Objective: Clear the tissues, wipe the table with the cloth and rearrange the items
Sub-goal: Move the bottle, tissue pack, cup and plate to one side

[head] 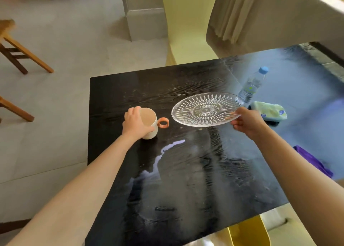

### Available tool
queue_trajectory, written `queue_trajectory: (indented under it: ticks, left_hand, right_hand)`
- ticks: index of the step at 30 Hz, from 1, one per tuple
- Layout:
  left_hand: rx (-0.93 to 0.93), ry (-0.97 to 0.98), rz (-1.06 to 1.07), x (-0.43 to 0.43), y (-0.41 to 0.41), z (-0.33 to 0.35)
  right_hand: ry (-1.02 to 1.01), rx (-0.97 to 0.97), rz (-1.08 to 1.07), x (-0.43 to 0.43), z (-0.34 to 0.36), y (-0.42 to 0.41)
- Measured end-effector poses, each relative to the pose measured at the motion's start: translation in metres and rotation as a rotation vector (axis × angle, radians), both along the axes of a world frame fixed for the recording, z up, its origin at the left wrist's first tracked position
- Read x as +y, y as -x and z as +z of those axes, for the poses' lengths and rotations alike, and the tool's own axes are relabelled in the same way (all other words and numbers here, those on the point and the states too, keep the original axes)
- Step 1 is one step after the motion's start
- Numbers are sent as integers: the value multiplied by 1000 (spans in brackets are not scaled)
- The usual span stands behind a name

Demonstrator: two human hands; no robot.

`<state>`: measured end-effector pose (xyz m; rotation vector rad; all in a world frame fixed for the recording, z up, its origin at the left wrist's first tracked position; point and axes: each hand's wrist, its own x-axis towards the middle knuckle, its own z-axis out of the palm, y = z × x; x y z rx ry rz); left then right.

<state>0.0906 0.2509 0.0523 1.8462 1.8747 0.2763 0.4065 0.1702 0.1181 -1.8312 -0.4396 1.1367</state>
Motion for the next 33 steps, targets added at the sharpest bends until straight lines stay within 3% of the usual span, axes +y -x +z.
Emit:
queue_trajectory:
  ticks: [8,17,26,33]
  left_hand:
    - [-11,-1,-181,-22,-74,32]
    - [-61,45,-277,-62,-212,48]
    - [-79,117,-313,-84,-357,21]
    - [-23,111,-301,-76,-424,-11]
  right_hand:
    - [-69,66,-126,-36,13,-61]
    - [-121,95,-294,-90,13,-177]
    - [-4,36,-411,-127,-23,-304]
    - [44,51,-526,-132,-73,-365]
